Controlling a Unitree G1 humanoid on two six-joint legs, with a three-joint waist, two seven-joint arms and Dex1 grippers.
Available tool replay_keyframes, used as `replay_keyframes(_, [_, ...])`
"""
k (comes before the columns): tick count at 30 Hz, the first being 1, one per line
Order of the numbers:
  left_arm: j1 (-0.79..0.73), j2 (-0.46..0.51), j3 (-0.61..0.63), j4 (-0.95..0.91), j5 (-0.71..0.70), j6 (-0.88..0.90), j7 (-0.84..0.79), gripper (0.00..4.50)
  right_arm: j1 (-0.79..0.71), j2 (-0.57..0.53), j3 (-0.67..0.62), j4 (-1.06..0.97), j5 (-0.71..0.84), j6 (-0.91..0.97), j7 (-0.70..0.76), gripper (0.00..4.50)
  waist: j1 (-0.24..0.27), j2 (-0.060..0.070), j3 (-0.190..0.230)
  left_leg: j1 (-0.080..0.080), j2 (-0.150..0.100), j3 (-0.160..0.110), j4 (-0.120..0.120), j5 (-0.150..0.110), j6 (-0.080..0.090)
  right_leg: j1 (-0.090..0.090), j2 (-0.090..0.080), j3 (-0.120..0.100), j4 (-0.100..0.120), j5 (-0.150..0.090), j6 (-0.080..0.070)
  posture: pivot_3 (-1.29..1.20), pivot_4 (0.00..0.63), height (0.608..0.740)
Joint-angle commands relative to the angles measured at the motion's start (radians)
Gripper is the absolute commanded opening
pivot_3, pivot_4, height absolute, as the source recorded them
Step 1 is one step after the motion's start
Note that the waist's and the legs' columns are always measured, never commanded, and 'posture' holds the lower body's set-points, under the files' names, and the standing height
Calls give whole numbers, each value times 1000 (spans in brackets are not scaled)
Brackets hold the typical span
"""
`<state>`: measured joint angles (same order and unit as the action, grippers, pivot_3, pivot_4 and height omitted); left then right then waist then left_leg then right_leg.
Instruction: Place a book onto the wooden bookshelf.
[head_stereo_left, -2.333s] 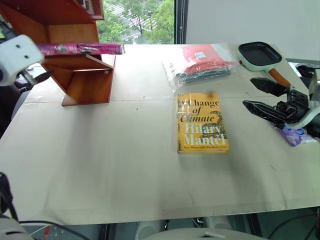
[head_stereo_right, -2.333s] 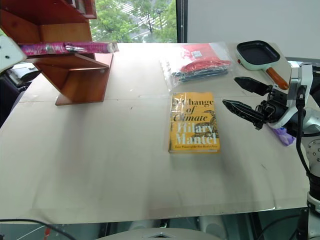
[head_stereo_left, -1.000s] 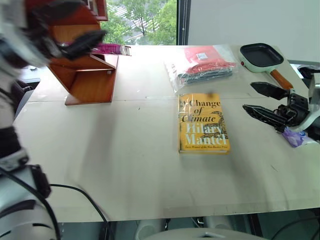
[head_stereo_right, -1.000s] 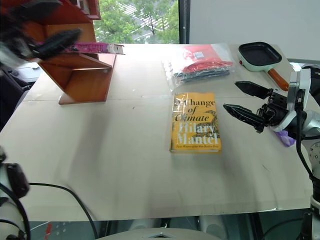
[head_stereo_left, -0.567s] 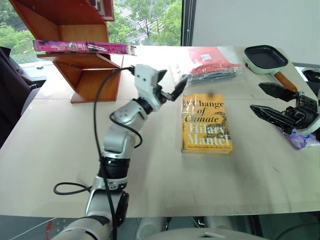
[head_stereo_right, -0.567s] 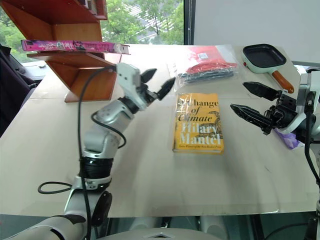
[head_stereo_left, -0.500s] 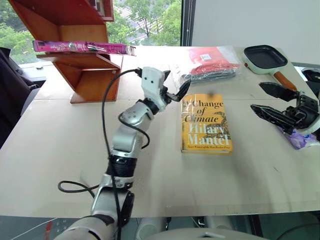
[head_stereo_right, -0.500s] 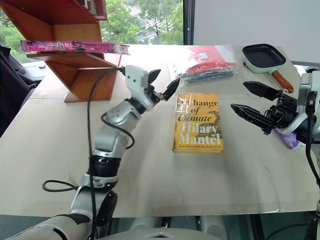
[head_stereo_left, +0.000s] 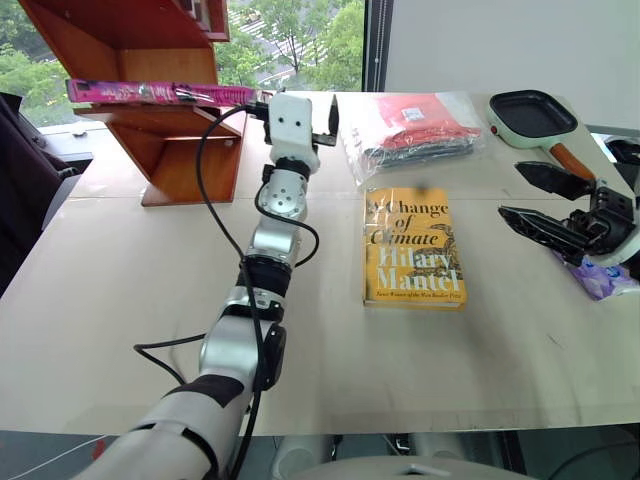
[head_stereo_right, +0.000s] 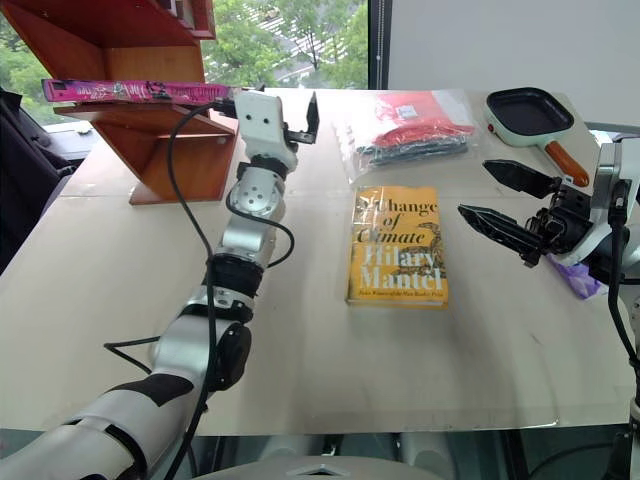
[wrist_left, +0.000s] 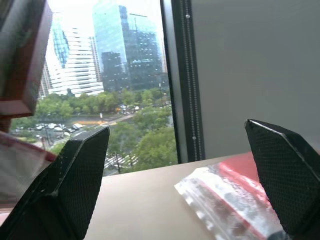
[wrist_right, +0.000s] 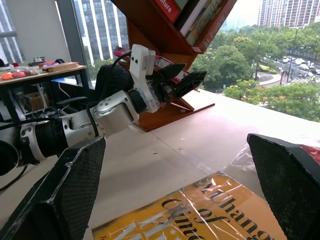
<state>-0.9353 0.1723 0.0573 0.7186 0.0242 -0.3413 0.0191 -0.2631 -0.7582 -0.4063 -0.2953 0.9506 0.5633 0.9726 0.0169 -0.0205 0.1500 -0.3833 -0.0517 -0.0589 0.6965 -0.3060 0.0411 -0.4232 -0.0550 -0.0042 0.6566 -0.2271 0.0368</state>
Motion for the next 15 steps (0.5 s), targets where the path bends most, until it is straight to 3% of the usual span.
replay_keyframes(1, [-8,11,11,-11,-6,-51,-20,2725,-10,-2,-16,-17,4,-15,-2,4500,0,0,0,0,0,0,0,0,0,0,0,0,0,0,0,0,150,720])
replay_keyframes(6, [-15,19,30,0,10,-66,33,289,-13,0,-11,-15,-1,-18,-2,4500,3,0,0,0,0,-1,0,0,0,0,-1,-1,0,0,0,0,150,720])
replay_keyframes(7, [-14,20,37,1,10,-67,48,59,-13,1,-11,-15,-2,-19,-2,4500,3,0,0,0,0,-1,0,0,0,0,-1,-1,0,0,0,0,150,720])
replay_keyframes(15, [0,46,108,3,2,-24,166,59,-23,-2,-11,-7,-7,-20,3,4500,-1,0,0,0,0,-1,0,0,0,0,0,-1,0,0,0,0,150,720])
